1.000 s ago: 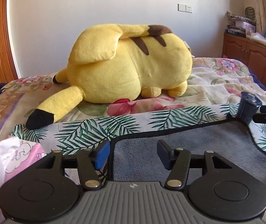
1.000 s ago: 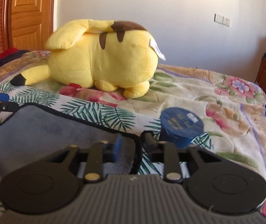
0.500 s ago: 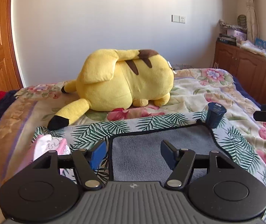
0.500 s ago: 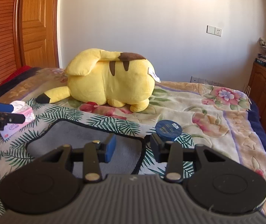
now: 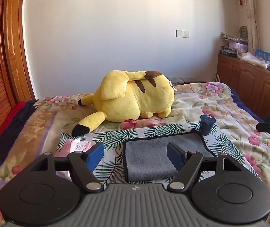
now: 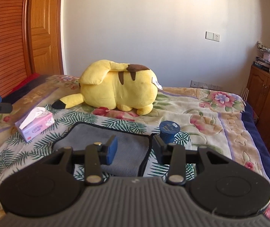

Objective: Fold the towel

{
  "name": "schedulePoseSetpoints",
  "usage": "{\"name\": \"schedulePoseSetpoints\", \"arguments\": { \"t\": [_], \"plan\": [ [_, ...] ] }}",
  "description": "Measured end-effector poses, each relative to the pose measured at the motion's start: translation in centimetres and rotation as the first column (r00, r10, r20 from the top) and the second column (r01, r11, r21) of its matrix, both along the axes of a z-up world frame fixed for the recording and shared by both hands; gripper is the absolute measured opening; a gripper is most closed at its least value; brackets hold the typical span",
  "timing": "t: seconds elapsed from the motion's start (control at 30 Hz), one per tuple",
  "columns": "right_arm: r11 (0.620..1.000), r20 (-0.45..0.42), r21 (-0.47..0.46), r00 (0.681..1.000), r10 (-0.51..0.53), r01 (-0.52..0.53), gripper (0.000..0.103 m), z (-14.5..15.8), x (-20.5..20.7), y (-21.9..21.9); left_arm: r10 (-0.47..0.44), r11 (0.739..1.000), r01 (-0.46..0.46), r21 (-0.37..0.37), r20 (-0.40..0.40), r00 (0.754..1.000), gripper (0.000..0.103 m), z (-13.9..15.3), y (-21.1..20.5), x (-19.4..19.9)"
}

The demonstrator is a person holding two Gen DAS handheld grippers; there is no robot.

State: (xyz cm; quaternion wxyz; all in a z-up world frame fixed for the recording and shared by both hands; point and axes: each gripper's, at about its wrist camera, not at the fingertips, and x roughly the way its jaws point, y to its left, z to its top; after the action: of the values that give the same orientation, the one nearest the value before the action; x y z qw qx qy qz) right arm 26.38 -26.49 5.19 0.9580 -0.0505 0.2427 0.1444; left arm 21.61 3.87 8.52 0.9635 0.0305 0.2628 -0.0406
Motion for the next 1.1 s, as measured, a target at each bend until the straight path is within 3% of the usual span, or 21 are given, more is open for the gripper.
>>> {"name": "schedulePoseSetpoints", "arguments": {
  "t": [0.4, 0.6, 0.8, 0.97, 1.1],
  "plan": [
    [0.999, 0.019, 0.038, 1.000, 0.012, -0.012, 0.042, 1.8, -5.1, -0.6, 0.013, 1.000, -0.013, -0.024, -0.008, 1.000, 0.058, 0.3, 0.2, -5.2],
    [0.999, 0.034, 0.045, 0.999, 0.012, -0.014, 0.043, 2.4, -6.5, -0.5, 0.006, 1.000, -0.005, -0.020, 0.025, 1.000, 0.071, 1.4, -0.7, -7.0],
    [0.999, 0.038, 0.048, 0.999, 0.009, -0.011, 0.058, 2.4, -7.9, -0.5, -0.013, 1.000, 0.014, -0.024, 0.039, 0.999, 0.073, 2.2, -1.6, -8.4],
    [0.999, 0.039, 0.043, 0.999, 0.004, -0.006, 0.079, 2.2, -9.0, -0.8, -0.016, 0.998, 0.018, -0.053, 0.043, 0.999, 0.079, 2.0, -2.1, -9.5],
    [0.999, 0.034, 0.042, 0.999, -0.006, 0.005, 0.084, 1.8, -9.7, -1.0, -0.025, 0.999, 0.025, -0.025, 0.033, 0.999, 0.080, 1.3, -2.7, -10.1]
  ]
}}
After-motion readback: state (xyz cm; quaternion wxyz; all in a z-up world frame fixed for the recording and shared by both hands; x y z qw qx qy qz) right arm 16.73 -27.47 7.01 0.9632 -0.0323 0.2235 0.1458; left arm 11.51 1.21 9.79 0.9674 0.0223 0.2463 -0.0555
